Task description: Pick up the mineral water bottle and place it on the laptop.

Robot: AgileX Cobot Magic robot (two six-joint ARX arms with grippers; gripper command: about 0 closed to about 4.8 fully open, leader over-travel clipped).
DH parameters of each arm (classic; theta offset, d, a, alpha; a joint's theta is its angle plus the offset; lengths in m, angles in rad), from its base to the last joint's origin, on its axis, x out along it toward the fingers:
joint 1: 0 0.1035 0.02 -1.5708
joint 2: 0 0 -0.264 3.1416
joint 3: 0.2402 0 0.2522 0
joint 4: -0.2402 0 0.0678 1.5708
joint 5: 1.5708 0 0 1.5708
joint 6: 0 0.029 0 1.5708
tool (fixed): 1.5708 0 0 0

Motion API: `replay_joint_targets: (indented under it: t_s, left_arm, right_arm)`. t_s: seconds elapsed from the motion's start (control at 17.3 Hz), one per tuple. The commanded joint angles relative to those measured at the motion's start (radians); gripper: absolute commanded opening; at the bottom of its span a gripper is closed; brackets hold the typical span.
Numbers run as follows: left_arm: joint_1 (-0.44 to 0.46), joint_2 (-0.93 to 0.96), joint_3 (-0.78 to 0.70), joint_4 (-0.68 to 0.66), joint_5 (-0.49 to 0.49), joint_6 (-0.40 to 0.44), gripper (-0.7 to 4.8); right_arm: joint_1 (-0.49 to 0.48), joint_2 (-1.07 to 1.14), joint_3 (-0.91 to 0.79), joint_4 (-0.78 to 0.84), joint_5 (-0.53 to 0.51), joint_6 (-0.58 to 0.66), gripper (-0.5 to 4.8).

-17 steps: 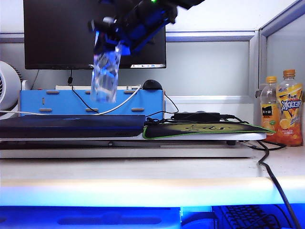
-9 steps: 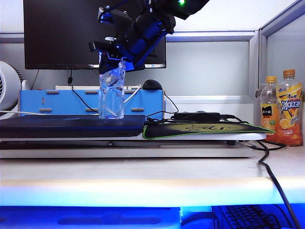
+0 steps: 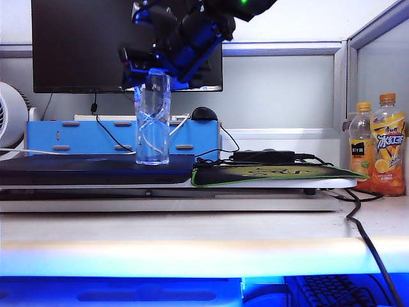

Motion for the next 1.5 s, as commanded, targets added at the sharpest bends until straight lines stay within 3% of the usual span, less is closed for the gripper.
replay_joint_targets:
  t_s: [0.06,0.35,0.4,0.52,0.58,0.69,1.04,1.33,1.5]
  left_arm:
    - [0.0,-0.002,0.0,-0.006,0.006,0.001,-0.02]
    - [0.0,-0.002,0.0,-0.006,0.006,0.002,-0.02]
    - [0.0,-0.002,0.0,-0.006,0.006,0.002,-0.02]
    - [0.0,-0.002,0.0,-0.006,0.006,0.002,-0.02]
    - [0.0,-0.002,0.0,-0.006,0.006,0.002,-0.02]
    - [0.0,-0.002,0.0,-0.006,0.006,0.001,-0.02]
    - [0.0,-0.002,0.0,-0.006,0.006,0.002,-0.02]
    - [0.0,-0.002,0.0,-0.006,0.006,0.002,-0.02]
    - [0.0,-0.002,0.0,-0.006,0.006,0.002,-0.02]
  right_arm:
    - [0.003,-0.007,0.039,0.006,-0.002,-0.023,4.45]
    - [0.002,-0.011,0.207,-0.036,0.039,-0.059,4.44]
    - [0.002,-0.016,0.257,-0.058,0.072,-0.061,4.2]
    - [0.002,-0.061,0.301,-0.06,0.114,-0.089,0.45]
    - [0.001,-0.104,0.303,-0.061,0.137,-0.106,-0.04]
    - [0.0,-0.213,0.303,-0.133,0.245,-0.12,-0.05]
    - [-0.015,-0.548,0.303,-0.286,0.302,-0.188,-0.05]
    - [-0.014,-0.913,0.303,-0.512,0.307,-0.215,-0.05]
    - [-0.015,-1.093,0.303,-0.734,0.364,-0.218,-0.05]
